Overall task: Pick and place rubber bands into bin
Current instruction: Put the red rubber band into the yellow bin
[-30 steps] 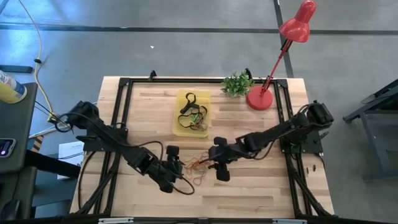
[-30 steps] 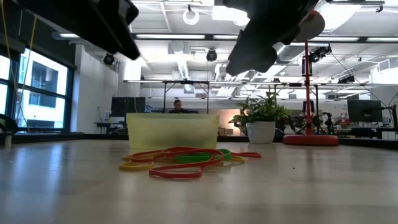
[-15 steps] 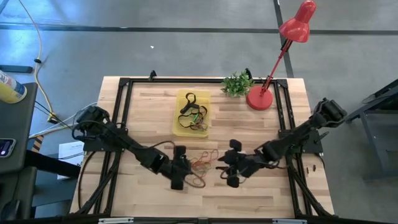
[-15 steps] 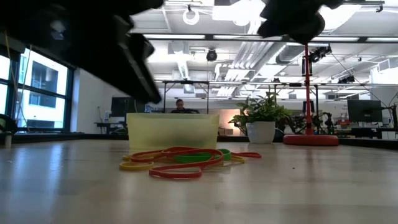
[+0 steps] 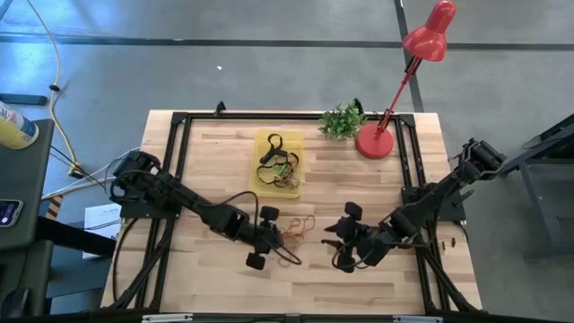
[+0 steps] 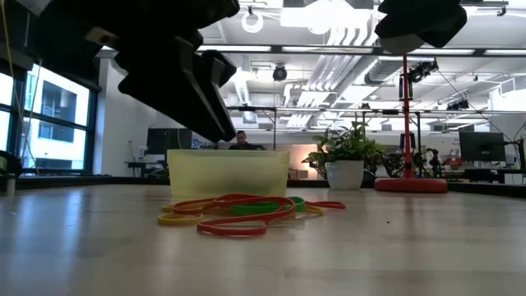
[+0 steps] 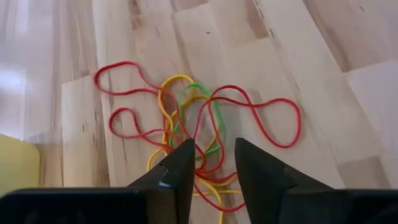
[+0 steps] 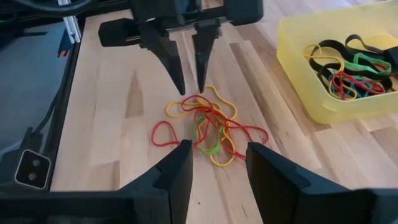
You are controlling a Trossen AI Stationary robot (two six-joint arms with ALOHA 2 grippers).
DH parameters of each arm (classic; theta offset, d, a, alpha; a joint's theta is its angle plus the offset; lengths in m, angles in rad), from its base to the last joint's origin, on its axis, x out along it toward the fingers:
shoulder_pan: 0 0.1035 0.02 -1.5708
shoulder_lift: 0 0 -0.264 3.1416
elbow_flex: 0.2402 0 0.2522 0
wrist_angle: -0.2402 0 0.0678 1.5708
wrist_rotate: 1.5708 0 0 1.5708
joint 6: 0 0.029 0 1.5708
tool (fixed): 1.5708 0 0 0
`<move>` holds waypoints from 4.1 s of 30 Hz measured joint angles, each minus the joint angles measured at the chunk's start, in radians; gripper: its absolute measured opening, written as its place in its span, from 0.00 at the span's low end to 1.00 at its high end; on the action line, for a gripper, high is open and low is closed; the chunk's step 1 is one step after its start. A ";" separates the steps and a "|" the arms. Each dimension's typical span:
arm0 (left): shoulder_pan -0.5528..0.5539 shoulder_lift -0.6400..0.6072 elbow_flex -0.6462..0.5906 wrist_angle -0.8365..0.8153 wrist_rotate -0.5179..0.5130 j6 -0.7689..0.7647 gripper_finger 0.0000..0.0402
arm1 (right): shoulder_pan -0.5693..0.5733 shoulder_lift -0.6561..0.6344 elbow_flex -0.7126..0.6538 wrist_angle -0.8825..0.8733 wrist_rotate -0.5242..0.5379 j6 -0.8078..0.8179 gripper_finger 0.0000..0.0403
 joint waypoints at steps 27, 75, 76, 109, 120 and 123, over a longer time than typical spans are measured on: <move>0.062 0.129 0.000 0.069 0.015 0.024 0.27 | -0.027 0.000 0.002 0.043 0.026 -0.018 0.35; 0.059 0.120 0.196 0.004 0.022 0.170 0.00 | -0.028 0.000 0.002 0.043 0.029 -0.016 0.35; 0.059 0.120 0.217 -0.009 0.015 0.185 0.00 | -0.027 0.000 0.002 0.043 0.029 -0.015 0.35; 0.066 0.231 0.285 -0.248 0.063 0.328 0.37 | -0.039 0.000 0.002 0.007 0.036 -0.019 0.35; 0.066 0.269 0.284 -0.252 0.045 0.324 0.27 | -0.049 0.000 0.001 0.005 0.033 -0.019 0.35; 0.066 0.285 0.286 -0.245 0.048 0.314 0.25 | -0.049 0.000 0.002 0.006 0.033 -0.019 0.35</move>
